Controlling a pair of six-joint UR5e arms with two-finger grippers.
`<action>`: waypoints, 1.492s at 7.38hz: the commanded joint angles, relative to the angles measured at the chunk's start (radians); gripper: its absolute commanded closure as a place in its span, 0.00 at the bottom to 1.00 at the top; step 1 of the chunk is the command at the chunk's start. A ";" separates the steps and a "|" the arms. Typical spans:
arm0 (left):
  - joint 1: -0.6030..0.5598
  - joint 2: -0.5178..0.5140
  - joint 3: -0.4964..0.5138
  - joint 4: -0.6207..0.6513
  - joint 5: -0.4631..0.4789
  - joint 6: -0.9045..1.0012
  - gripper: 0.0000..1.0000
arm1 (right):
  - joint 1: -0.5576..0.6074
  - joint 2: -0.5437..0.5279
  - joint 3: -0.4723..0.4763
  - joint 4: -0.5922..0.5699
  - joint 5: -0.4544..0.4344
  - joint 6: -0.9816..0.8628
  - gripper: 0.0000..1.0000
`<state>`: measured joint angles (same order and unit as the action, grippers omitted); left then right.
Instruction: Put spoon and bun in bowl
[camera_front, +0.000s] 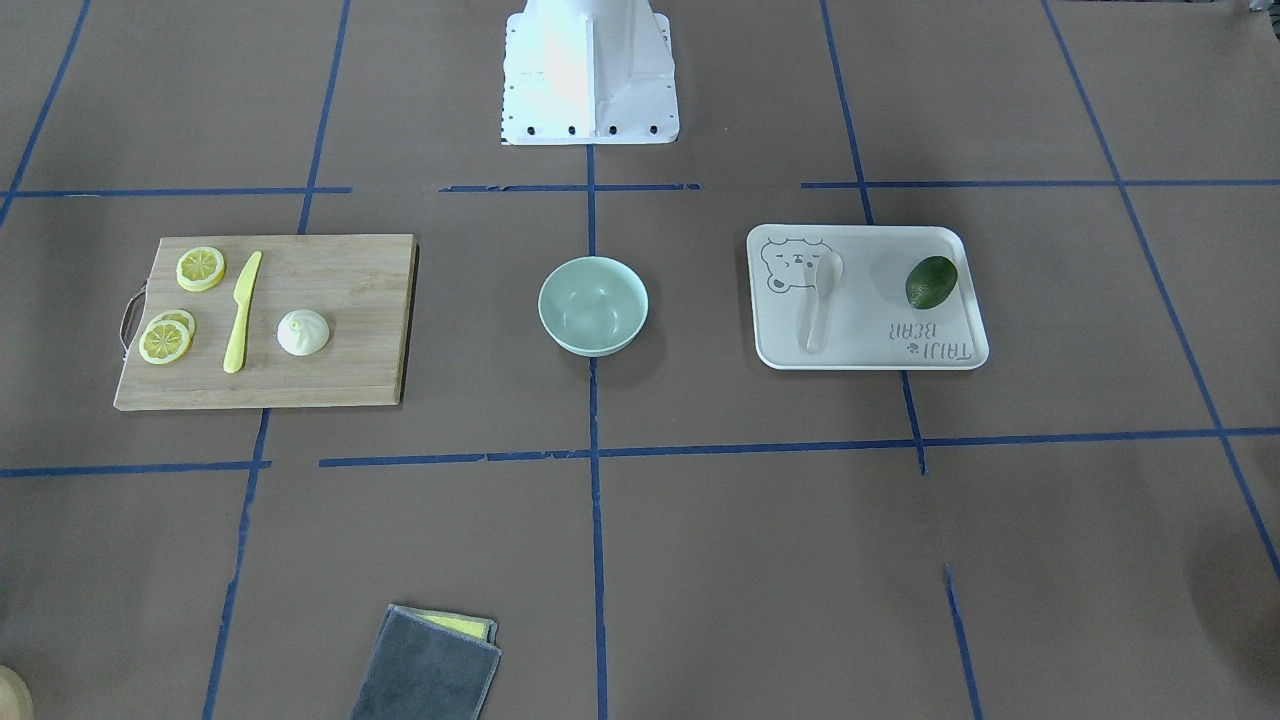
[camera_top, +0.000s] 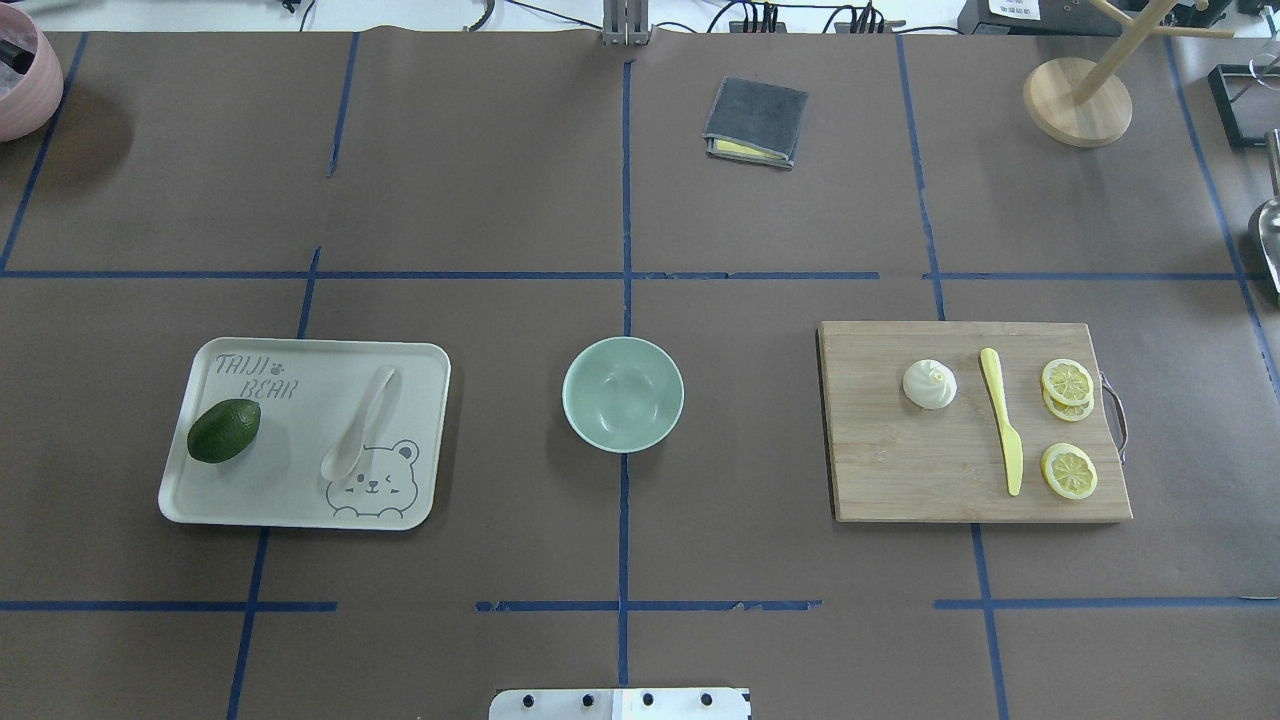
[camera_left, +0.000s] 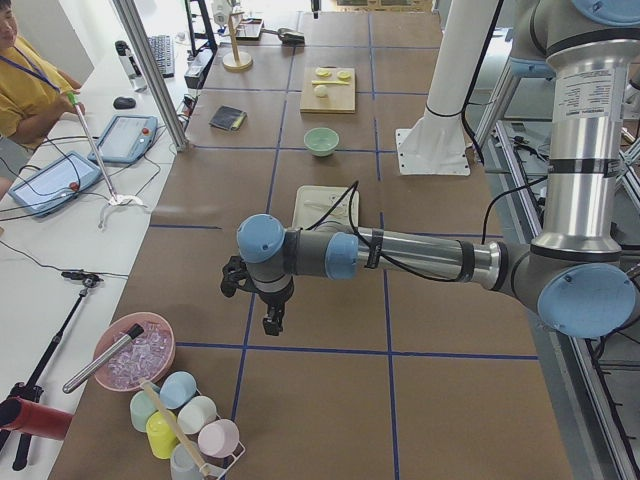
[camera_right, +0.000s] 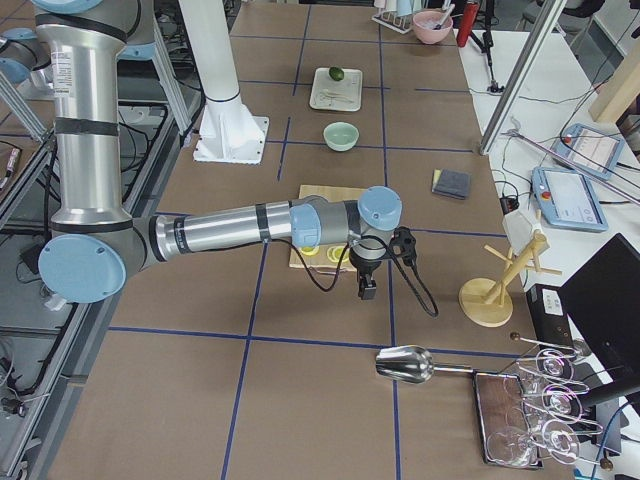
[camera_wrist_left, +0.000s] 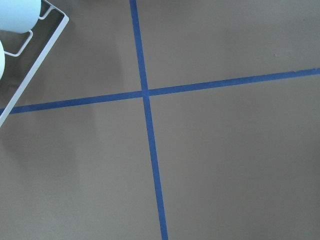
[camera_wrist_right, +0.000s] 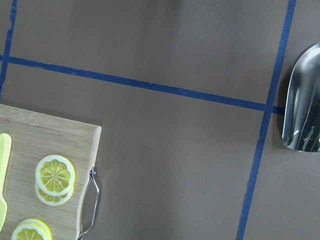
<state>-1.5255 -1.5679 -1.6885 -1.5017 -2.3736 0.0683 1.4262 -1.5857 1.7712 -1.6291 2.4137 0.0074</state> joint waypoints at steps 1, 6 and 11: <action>-0.005 0.012 -0.049 -0.011 -0.002 0.014 0.00 | 0.000 0.001 0.001 0.000 0.002 0.002 0.00; -0.005 0.063 -0.019 -0.127 0.002 0.041 0.00 | -0.001 0.003 0.002 0.000 0.008 0.002 0.00; 0.348 0.031 -0.072 -0.486 -0.073 -0.234 0.00 | -0.001 0.001 0.004 0.000 0.008 0.002 0.00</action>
<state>-1.3165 -1.5148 -1.7311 -1.9048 -2.4391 -0.0161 1.4250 -1.5844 1.7748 -1.6295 2.4222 0.0092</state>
